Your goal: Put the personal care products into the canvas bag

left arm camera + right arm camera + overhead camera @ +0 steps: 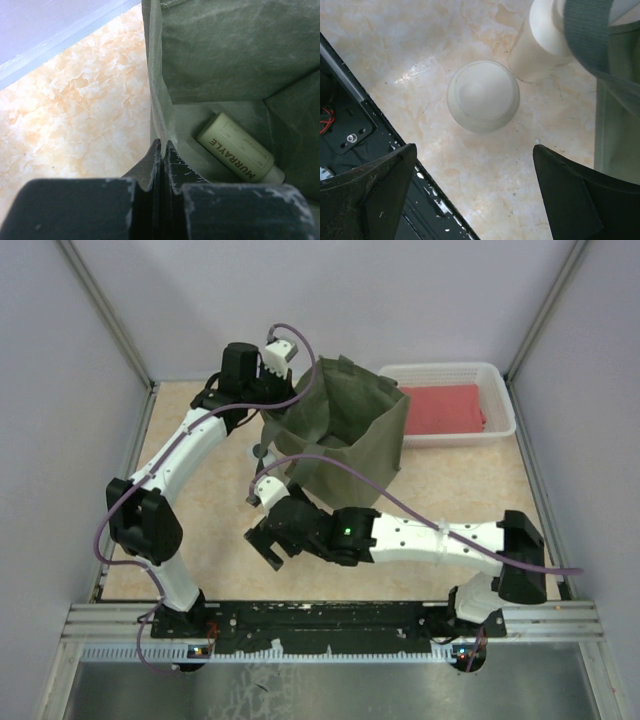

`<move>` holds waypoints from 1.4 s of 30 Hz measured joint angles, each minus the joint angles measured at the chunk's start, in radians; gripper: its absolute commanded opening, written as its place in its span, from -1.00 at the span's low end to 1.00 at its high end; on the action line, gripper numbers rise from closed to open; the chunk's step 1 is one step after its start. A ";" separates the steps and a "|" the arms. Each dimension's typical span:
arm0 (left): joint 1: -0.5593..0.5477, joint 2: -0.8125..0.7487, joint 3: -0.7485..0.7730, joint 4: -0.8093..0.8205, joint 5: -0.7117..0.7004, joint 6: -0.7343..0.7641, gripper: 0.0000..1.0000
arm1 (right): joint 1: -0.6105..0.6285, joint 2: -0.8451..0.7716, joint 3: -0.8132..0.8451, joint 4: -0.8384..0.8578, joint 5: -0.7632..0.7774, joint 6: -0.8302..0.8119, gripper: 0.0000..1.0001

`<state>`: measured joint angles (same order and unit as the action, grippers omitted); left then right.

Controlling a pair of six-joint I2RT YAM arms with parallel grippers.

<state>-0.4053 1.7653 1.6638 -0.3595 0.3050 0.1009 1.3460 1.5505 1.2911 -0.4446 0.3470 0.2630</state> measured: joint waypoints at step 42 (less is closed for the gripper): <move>0.002 -0.049 -0.054 0.007 0.011 0.013 -1.00 | -0.114 0.366 0.243 -0.126 -0.150 -0.089 0.98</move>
<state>-0.4030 1.7164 1.6100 -0.3523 0.3161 0.1135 1.2320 1.9163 1.5337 -0.5705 0.1967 0.1738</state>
